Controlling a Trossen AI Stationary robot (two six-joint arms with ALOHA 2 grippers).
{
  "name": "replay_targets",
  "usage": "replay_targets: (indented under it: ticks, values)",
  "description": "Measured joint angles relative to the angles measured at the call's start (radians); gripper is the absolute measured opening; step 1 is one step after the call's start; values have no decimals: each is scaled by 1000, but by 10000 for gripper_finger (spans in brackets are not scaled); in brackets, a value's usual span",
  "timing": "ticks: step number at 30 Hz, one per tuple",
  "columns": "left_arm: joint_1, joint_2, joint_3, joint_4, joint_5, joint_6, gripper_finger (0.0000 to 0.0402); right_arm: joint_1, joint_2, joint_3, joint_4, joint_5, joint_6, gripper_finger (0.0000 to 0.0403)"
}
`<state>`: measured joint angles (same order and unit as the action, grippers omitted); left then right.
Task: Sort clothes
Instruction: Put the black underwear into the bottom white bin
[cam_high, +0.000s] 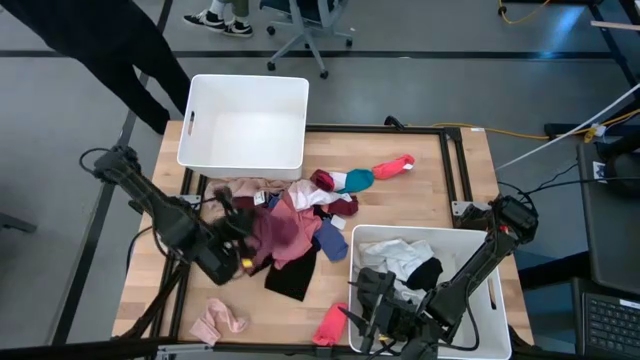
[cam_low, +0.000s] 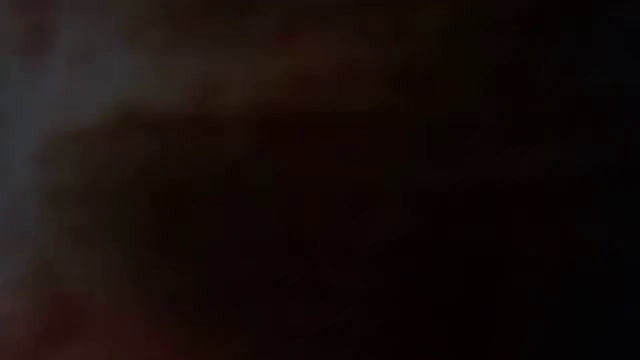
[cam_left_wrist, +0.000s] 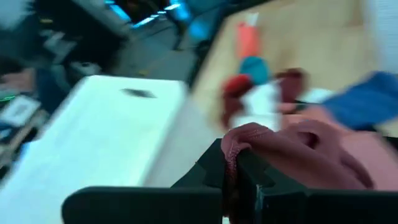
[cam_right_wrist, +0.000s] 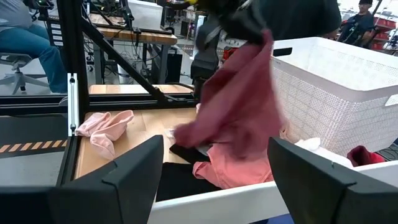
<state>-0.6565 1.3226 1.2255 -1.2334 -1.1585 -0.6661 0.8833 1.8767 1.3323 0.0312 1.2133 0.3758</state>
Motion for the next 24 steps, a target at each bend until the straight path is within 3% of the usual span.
replay_targets:
  ticks: [4,12,21,24]
  values:
    - [70,-60,-21,-96,30,-101,6,0,0,0,-2,-2,6,289]
    - [163,-82,-121,-91,175,-174,33,0,0,0,-3,-5,11,289]
    - [265,-113,-77,-58,561,-141,148,0,0,0,-2,-7,13,289]
    - [258,-146,-10,-47,603,-140,175,0,0,0,-2,-10,13,289]
